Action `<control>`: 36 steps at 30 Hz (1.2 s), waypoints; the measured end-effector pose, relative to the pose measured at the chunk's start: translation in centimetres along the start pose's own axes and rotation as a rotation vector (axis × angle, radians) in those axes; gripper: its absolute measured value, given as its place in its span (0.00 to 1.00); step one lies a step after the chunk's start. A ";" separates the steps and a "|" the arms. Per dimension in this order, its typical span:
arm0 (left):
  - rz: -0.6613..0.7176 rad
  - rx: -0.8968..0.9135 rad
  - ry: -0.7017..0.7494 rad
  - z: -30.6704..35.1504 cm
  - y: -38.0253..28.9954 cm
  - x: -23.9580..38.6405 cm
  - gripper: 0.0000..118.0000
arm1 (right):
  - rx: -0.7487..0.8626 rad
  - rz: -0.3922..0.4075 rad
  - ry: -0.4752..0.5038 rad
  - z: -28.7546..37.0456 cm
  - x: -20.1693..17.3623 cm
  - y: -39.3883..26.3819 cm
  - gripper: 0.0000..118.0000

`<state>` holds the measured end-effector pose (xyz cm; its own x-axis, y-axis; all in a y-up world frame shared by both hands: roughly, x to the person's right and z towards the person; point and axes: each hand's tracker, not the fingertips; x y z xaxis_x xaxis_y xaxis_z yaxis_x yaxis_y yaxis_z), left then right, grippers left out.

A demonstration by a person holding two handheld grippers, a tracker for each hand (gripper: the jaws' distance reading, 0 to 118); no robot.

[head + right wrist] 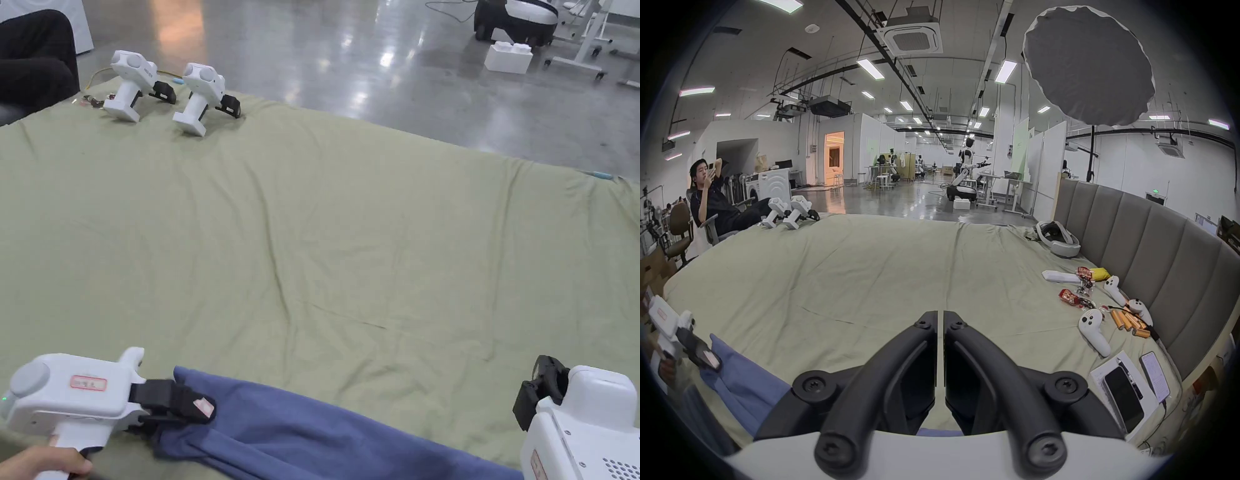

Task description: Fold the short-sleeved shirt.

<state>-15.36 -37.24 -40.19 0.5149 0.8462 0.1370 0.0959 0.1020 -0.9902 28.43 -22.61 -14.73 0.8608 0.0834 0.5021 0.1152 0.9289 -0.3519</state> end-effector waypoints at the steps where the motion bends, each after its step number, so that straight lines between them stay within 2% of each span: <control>1: -0.024 -0.004 0.075 -0.7 0.0 -0.3 0.18 | -0.003 -0.002 0.003 0.0 -0.1 -0.1 0.04; 4: 0.002 0.057 0.037 -0.4 -0.4 0.1 0.11 | -0.011 0.002 0.010 0.0 -0.3 -0.2 0.04; 6: -0.031 0.068 0.107 0.0 -0.4 0.8 0.10 | -0.013 0.006 0.011 0.0 -0.3 -0.2 0.04; 8: -0.126 0.091 0.177 0.8 -0.3 2.2 0.09 | -0.014 0.009 0.012 -0.1 -0.2 -0.3 0.04; 12: -0.104 0.125 0.176 2.8 0.6 3.6 0.08 | -0.017 0.006 0.015 -0.3 0.0 -0.3 0.04; 20: -0.185 0.256 0.465 10.5 2.1 7.2 0.08 | -0.011 -0.015 0.029 -0.7 0.1 0.0 0.04; 22: -0.226 0.270 0.565 11.6 1.7 8.5 0.08 | -0.012 -0.018 0.034 -0.8 0.1 -0.2 0.04; 25: -0.260 0.264 0.633 12.2 1.0 10.3 0.08 | -0.019 -0.029 0.046 -1.0 0.0 -0.5 0.04; 29: -0.268 0.263 0.613 9.7 -0.5 13.5 0.08 | -0.026 -0.043 0.056 -1.1 0.0 -0.7 0.04; 32: -0.256 0.238 0.479 7.1 -1.6 15.6 0.08 | -0.028 -0.051 0.059 -0.9 0.2 -0.9 0.04; 36: -0.325 0.160 0.412 2.3 -3.2 18.3 0.08 | -0.031 -0.056 0.050 -0.7 1.1 -1.2 0.04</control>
<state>-8.24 -20.84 -34.63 0.7744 0.4862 0.4049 0.1915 0.4298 -0.8824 29.54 -23.87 -14.29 0.8760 0.0129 0.4821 0.1785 0.9200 -0.3490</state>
